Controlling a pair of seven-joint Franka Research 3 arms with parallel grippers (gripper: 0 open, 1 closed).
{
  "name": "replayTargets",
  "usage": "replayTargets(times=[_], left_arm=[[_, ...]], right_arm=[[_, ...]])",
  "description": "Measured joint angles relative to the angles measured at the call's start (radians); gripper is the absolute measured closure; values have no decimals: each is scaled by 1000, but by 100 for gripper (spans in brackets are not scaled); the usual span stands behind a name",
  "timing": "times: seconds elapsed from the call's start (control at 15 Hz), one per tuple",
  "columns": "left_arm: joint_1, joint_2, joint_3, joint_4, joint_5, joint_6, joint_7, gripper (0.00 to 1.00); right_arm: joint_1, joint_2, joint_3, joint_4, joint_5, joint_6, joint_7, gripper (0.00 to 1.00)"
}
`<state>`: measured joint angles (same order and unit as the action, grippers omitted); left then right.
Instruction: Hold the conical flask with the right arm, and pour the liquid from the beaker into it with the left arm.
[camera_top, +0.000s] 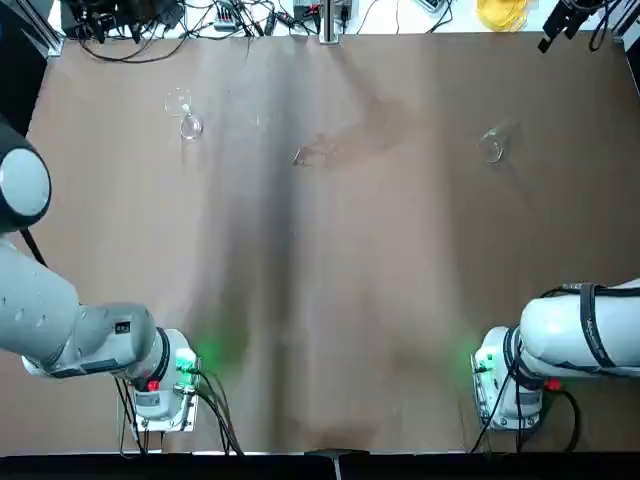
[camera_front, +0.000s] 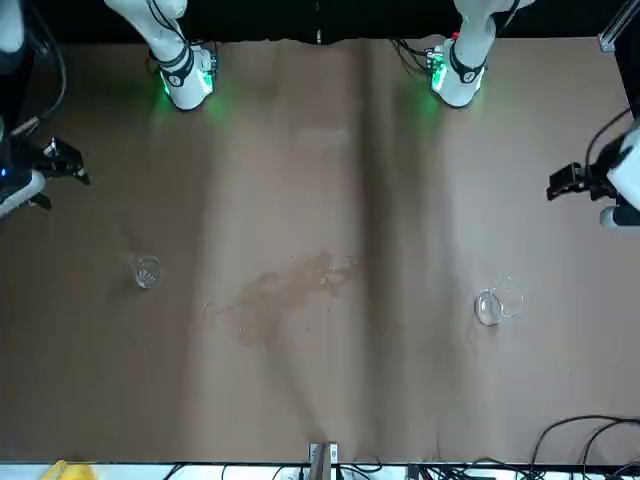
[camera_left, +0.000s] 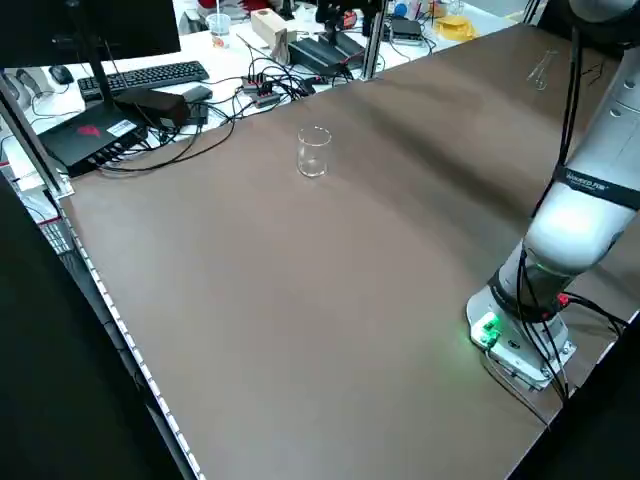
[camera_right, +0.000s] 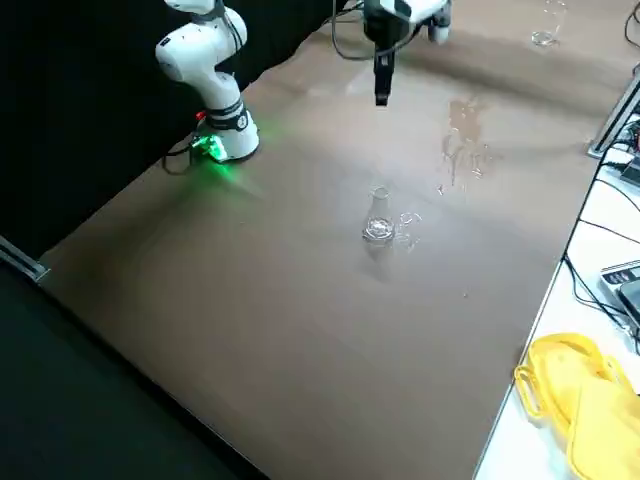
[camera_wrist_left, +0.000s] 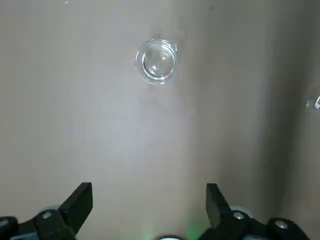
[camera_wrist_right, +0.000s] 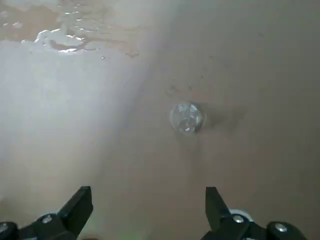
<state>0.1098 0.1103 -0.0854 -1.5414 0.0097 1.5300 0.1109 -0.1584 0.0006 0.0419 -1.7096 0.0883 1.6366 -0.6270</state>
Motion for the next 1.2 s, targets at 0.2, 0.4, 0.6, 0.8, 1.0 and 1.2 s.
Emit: replayTargets(times=[0.2,0.4,0.6,0.8,1.0,1.2], left_arm=[[68,59,2,-1,-2,61,238,0],[103,123,2,-1,-7,190,399,0],[110,165,2,3,-26,292,546,0],[159,192,2,5,-147,332,709,0],[235,241,3,6,-302,345,903,0],[271,289,3,7,-401,351,1074,0]], right_arm=[[-91,56,-2,13,109,0,-251,0],[-194,119,-5,15,252,0,-512,0],[-271,188,-7,16,373,0,-739,0],[-310,243,-7,17,453,-2,-901,0],[-346,305,-7,18,536,-1,-1103,0],[-400,387,-8,19,655,-5,-1332,0]])
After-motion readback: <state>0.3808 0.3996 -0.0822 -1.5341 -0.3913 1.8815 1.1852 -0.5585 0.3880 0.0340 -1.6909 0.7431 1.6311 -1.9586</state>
